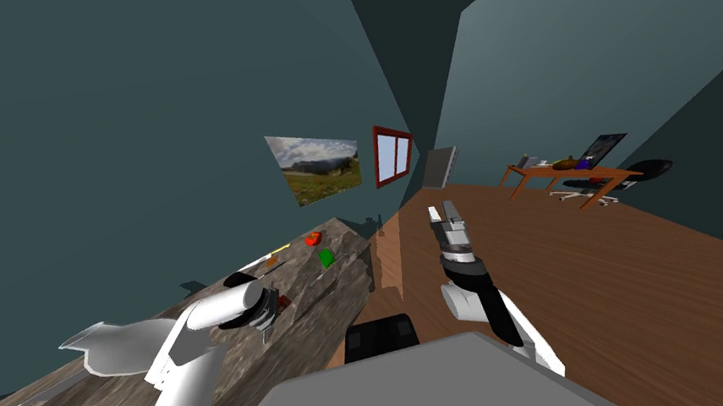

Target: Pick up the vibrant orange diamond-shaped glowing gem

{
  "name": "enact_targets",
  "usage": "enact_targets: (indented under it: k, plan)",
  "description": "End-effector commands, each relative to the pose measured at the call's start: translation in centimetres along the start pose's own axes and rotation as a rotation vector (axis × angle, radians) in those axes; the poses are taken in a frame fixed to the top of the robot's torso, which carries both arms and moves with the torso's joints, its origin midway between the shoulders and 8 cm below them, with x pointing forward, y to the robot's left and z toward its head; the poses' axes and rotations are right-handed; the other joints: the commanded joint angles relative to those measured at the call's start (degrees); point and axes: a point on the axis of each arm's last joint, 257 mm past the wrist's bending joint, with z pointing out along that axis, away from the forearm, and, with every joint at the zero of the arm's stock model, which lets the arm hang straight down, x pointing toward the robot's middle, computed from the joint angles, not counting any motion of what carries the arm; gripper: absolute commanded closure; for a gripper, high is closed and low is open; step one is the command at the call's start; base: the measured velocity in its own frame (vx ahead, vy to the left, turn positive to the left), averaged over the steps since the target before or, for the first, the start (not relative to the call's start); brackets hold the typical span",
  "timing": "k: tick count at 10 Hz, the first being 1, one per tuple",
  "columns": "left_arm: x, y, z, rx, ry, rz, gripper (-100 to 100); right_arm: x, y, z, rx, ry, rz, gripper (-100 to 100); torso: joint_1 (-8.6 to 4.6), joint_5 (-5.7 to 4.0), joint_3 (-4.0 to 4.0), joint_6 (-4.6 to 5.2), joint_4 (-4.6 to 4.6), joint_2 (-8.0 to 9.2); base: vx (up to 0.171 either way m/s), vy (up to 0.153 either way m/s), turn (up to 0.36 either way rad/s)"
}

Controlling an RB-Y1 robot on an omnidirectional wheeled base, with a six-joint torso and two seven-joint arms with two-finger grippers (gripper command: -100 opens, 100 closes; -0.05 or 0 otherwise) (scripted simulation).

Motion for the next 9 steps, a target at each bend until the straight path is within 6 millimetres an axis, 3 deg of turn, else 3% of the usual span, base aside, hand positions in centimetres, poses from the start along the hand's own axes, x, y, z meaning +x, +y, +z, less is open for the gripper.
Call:
enact_targets:
  k: [1,3,4,5,8,9]
  plan:
    - [0.0,0.0,0.0,0.000,0.000,0.000,100,0.0,0.0,0.0,0.000,0.000,0.000,0,0.00,0.00,0.00,0.00,0.00,0.00,0.000,0.000,0.000]
    - [0.0,0.0,0.0,0.001,0.000,0.000,100,0.0,0.0,0.0,0.000,0.000,0.000,0,0.00,0.00,0.00,-0.01,-0.01,0.01,0.000,0.000,0.000]
    - [0.0,0.0,0.0,0.001,0.000,0.000,0,0.0,0.0,0.0,0.000,0.000,0.000,0,0.00,0.00,0.00,-0.01,-0.01,0.01,0.000,0.000,0.000]
    - [0.0,0.1,-0.8,0.001,0.000,0.001,100,0.0,0.0,0.0,0.000,0.000,0.000,0,0.00,0.00,0.00,-0.01,0.00,0.01,0.000,0.000,0.000]
    - [0.1,0.1,-1.5,0.003,0.000,0.002,100,0.0,0.0,0.0,0.000,0.000,0.000,0,-0.05,-0.03,0.01,-0.02,0.01,0.02,0.005,-0.001,0.004]
    - [0.1,0.1,-1.5,0.002,0.000,0.002,0,0.0,0.0,0.0,0.000,0.000,0.000,0,-0.03,-0.01,0.00,-0.01,0.00,0.01,0.000,0.000,0.000]
